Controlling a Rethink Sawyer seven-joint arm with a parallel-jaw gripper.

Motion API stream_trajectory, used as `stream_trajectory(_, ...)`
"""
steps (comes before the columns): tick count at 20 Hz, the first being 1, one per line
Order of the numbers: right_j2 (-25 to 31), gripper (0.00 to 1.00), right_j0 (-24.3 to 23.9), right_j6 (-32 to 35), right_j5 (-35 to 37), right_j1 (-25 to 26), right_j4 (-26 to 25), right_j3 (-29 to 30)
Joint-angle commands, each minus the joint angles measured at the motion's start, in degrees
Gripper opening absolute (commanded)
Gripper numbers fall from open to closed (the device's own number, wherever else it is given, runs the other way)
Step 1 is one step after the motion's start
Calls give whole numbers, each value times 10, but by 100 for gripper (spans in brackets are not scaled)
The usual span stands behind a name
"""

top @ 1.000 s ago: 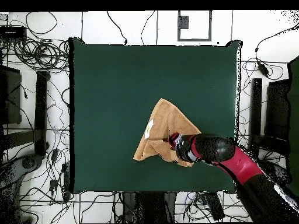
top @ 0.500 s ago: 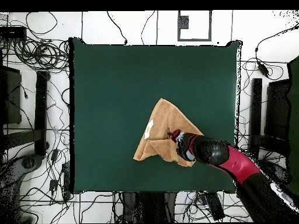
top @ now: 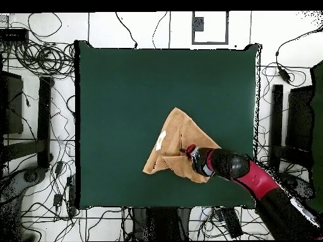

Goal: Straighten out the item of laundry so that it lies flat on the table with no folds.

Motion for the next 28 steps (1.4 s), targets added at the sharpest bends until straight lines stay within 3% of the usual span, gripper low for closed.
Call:
stream_trajectory(1, 41, 100, 12, -96, 167, 53, 13, -77)
stream_trajectory(15, 53, 100, 9, -146, 285, 112, -19, -183)
stream_trajectory(23, 68, 100, 8, -97, 291, 68, -3, -140)
stream_trajectory(28, 66, 100, 11, -115, 323, 94, 0, -186)
